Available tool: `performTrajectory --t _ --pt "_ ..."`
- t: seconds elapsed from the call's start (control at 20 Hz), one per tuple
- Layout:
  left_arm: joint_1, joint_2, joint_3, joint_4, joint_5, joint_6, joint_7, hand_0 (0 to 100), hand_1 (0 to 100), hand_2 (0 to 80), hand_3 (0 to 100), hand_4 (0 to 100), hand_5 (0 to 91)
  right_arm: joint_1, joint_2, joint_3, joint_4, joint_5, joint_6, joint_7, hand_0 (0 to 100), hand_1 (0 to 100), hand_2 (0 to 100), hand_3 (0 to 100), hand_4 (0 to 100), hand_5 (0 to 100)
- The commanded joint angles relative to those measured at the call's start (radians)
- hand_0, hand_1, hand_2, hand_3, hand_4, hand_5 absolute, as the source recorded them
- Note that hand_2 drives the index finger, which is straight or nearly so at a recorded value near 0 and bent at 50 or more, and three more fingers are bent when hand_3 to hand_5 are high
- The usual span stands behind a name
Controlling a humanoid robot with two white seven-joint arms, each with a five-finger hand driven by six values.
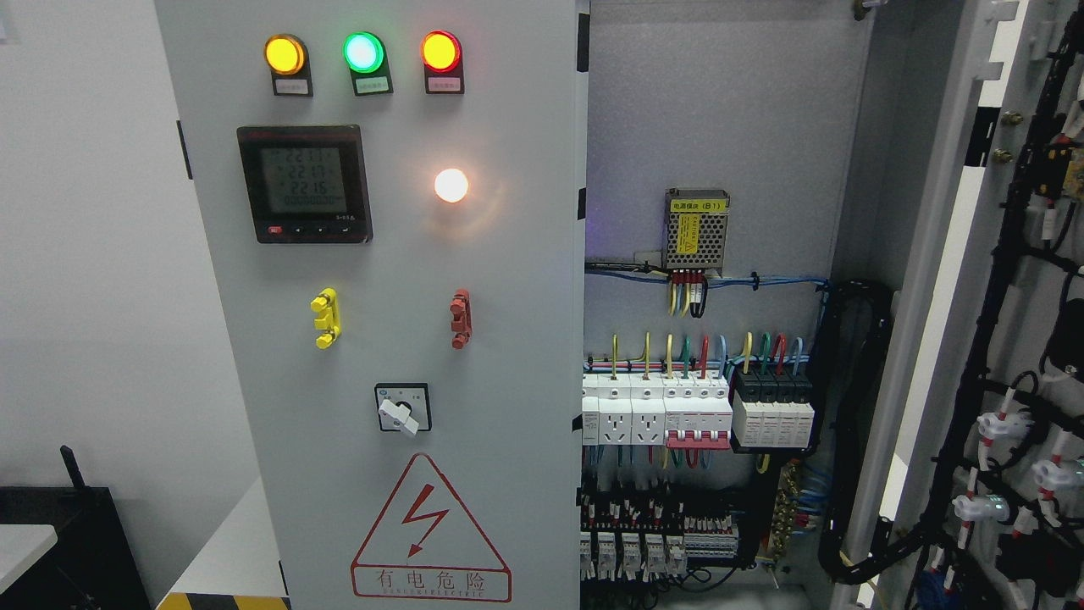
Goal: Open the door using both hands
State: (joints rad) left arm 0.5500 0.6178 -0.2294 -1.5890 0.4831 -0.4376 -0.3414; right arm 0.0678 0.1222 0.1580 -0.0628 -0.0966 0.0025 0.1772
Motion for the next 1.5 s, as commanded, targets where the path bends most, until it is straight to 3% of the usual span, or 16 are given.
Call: performTrajectory --t 0.0,0.2,0.45,0.55,0.85,1.05,1.25,1.45 --pt "0.122 -0.088 0.144 0.278 -0.129 -0.157 -0.001 0 0 0.0 0 0 0.0 0.000 0.001 0.000 0.000 0.000 0.001 0.001 38 0 0 0 0 0" --pt "0.113 -0.157 0.139 0.525 -0.224 -0.225 0.001 0 0 0.0 0 0 0.0 0.000 0.001 0.000 0.000 0.000 0.001 0.001 38 0 0 0 0 0" --pt "0.030 -0.263 0.139 0.853 -0.326 -0.225 0.002 0 0 0.0 0 0 0.0 0.000 -0.001 0.000 0.000 0.000 0.001 0.001 38 0 0 0 0 0" --pt "-0.030 -0.317 0.145 0.998 -0.357 -0.225 0.008 0 0 0.0 0 0 0.0 0.000 -0.001 0.000 0.000 0.000 0.001 0.001 38 0 0 0 0 0" --pt "-0.310 -0.450 0.133 1.502 -0.360 -0.198 0.027 0 0 0.0 0 0 0.0 0.000 0.001 0.000 0.000 0.000 0.001 0.001 38 0 0 0 0 0" --pt "-0.471 -0.545 0.136 1.666 -0.357 -0.092 0.028 0 0 0.0 0 0 0.0 0.000 -0.001 0.000 0.000 0.000 0.001 0.001 38 0 0 0 0 0" --pt "-0.539 -0.602 0.142 1.656 -0.353 0.135 0.080 0 0 0.0 0 0 0.0 0.000 -0.001 0.000 0.000 0.000 0.001 0.001 38 0 0 0 0 0" --pt "-0.567 -0.651 0.145 1.663 -0.359 0.232 0.123 0 0 0.0 0 0 0.0 0.000 0.001 0.000 0.000 0.000 0.001 0.001 38 0 0 0 0 0"
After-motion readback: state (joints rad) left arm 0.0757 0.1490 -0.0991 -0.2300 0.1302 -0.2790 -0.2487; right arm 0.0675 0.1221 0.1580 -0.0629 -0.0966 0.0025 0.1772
